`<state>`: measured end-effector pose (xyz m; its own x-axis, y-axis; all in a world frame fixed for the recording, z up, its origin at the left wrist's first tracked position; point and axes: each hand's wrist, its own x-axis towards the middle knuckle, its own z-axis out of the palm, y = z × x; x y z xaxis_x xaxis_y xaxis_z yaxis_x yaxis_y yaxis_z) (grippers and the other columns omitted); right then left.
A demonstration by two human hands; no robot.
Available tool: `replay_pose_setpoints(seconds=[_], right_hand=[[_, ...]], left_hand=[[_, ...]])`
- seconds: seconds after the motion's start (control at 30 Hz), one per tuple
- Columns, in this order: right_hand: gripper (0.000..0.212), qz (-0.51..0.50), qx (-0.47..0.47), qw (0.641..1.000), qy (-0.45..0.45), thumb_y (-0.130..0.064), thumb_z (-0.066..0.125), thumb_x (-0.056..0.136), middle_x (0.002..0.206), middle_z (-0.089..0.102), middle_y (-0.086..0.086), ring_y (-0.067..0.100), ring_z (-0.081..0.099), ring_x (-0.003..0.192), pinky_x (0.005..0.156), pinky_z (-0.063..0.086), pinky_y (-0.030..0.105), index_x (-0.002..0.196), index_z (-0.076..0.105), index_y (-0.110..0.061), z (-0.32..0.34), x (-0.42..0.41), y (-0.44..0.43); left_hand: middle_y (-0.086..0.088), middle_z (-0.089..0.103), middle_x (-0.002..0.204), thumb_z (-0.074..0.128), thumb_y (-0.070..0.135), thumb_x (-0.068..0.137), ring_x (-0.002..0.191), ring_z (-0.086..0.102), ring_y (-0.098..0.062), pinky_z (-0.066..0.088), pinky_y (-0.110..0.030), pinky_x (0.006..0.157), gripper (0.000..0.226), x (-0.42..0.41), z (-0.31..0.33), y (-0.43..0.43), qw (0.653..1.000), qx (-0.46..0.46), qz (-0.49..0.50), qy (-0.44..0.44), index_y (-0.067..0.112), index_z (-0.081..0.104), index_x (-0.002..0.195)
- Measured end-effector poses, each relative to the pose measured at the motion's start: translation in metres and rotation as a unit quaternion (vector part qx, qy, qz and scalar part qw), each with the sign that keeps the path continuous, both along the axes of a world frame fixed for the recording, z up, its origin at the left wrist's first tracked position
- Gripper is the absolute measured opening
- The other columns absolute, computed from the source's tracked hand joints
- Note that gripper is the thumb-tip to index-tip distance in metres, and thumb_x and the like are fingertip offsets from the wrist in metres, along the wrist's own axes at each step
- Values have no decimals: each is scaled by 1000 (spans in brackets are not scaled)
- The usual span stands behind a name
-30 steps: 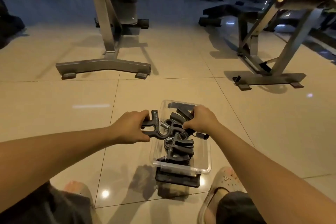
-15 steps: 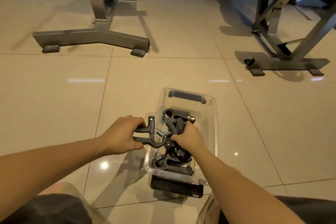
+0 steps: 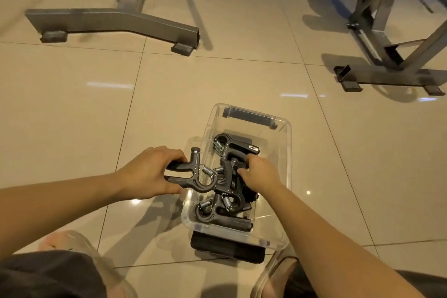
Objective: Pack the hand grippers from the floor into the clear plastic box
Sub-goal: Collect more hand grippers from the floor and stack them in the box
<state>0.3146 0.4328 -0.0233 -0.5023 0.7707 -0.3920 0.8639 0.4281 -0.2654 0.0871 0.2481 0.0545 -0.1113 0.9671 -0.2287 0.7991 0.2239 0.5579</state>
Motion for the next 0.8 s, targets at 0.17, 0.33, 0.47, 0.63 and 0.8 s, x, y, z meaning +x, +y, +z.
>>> replay_pose_setpoints(seconds=[0.17, 0.33, 0.47, 0.63, 0.8], right_hand=[[87, 232, -7, 971, -56, -8, 65, 83, 149, 41, 1, 28, 50, 128, 88, 56, 45, 155, 27, -39, 2, -4, 26], [100, 303, -47, 946, -105, -17, 78, 80, 166, 16, 1, 30, 32, 143, 105, 45, 45, 158, 19, -40, 1, -2, 27], [107, 321, -62, 938, -118, -34, 85, 77, 164, 20, 6, 33, 30, 143, 113, 37, 48, 159, 16, -40, -6, 1, 28], [107, 361, -19, 922, -138, -44, 82, 77, 155, 29, 9, 31, 35, 136, 108, 41, 49, 157, 11, -47, -7, -2, 26], [104, 377, -5, 914, -152, -51, 81, 77, 146, 36, 10, 31, 39, 134, 103, 44, 46, 157, 14, -45, -6, 0, 28]], left_hand=[[14, 62, 88, 87, 53, 64, 84, 59, -7, 52, -38, 80, 50, -1, 1, 2, 1000, -16, 4, 2, 31, 64, 102], [17, 60, 89, 89, 53, 64, 86, 57, -5, 51, -35, 80, 51, 2, 4, 2, 999, -31, 8, 4, 31, 63, 103], [16, 60, 90, 88, 52, 65, 86, 57, -6, 51, -36, 81, 50, 2, 5, 3, 999, -44, 12, 5, 32, 62, 102], [16, 61, 92, 89, 53, 64, 88, 58, -7, 51, -35, 81, 51, 4, 4, 3, 998, -52, 24, 2, 32, 62, 102], [16, 61, 94, 90, 51, 64, 90, 57, -6, 50, -33, 81, 52, 6, 2, 1, 998, -59, 38, 5, 34, 60, 104]])
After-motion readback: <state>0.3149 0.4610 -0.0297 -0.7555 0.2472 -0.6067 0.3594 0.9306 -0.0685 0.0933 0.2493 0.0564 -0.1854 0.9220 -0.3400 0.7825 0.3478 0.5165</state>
